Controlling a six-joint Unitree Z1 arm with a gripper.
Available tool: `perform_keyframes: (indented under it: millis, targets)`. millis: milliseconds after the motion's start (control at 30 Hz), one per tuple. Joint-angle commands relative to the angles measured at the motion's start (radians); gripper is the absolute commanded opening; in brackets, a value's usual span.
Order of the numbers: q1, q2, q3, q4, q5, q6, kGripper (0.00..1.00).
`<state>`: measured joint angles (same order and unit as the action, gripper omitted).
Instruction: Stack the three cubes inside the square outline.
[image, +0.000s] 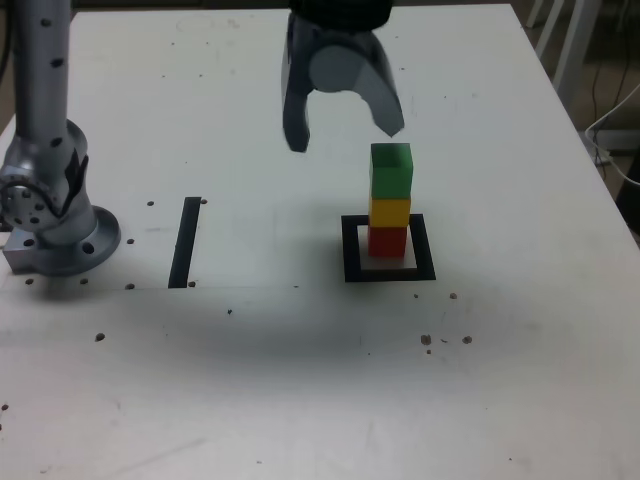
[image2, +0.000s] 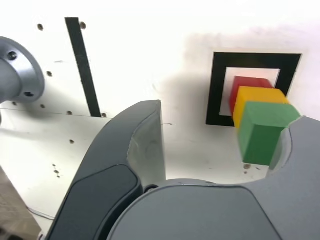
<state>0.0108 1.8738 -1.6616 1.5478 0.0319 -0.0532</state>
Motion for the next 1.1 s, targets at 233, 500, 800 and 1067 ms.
perform_keyframes:
  millis: [233, 500, 800, 1067]
  targets:
    - [0.054, -0.132, 0.225, -0.032, 0.013, -0.003, 0.84]
    - [0.085, -0.207, 0.456, -0.153, 0.005, -0.004, 0.84]
    - [0.086, -0.255, 0.644, -0.271, -0.018, -0.004, 0.84]
    - [0.086, -0.283, 0.803, -0.389, -0.038, -0.004, 0.84]
